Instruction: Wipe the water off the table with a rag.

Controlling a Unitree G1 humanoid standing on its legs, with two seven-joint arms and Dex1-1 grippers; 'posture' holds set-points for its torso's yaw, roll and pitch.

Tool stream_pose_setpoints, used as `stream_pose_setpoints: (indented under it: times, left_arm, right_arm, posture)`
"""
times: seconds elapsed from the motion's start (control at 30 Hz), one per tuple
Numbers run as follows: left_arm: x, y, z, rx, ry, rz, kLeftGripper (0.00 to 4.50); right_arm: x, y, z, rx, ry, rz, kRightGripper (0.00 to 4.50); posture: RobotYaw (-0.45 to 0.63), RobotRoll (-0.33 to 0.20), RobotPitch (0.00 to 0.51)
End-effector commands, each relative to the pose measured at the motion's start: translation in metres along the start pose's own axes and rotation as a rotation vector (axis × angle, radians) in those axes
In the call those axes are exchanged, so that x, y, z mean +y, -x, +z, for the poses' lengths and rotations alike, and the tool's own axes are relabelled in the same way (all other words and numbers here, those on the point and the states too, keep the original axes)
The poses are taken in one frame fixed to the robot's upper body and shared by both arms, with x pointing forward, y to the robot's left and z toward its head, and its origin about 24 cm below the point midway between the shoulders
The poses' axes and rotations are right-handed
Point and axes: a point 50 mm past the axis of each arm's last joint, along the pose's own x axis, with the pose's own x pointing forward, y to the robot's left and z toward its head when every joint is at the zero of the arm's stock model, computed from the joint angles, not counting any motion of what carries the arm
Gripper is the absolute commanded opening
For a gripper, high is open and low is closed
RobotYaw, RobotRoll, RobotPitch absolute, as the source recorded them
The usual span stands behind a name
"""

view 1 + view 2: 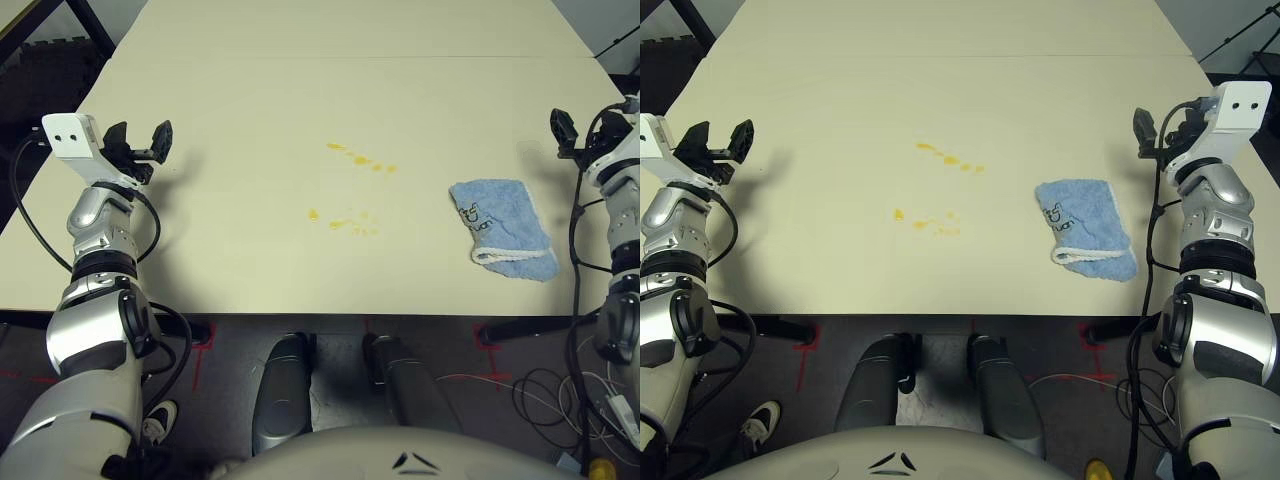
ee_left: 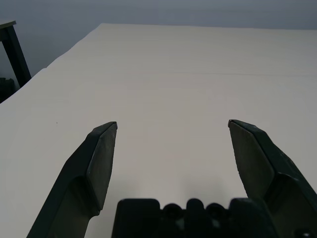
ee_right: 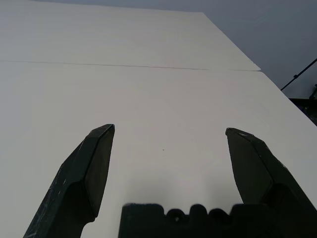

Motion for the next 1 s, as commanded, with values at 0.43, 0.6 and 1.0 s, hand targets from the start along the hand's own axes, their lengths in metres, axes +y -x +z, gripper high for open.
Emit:
stream_pose_setpoints:
  times: [0.43, 0.6, 1.0]
  left_arm:
    - [-0.002, -0.004, 0.01, -0.034, 0.015, -0.054, 4.5]
    - [-0.015, -0.009, 0.014, -0.023, 0.061, -0.235, 4.5]
    - [-0.07, 0.026, 0.022, 0.214, 0.001, -1.021, 4.5]
  right_arm:
    - [-0.001, 0.002, -0.007, 0.014, -0.009, -0.008, 4.47]
    - [0.003, 0.0, -0.007, 0.015, -0.015, -0.004, 4.47]
    - [-0.002, 0.002, -0.01, 0.038, -0.011, -0.016, 4.47]
  posture:
    - [0.08, 0.0, 0.201]
    - [0.07, 0.0, 0.19]
    - [0.1, 0.0, 0.189]
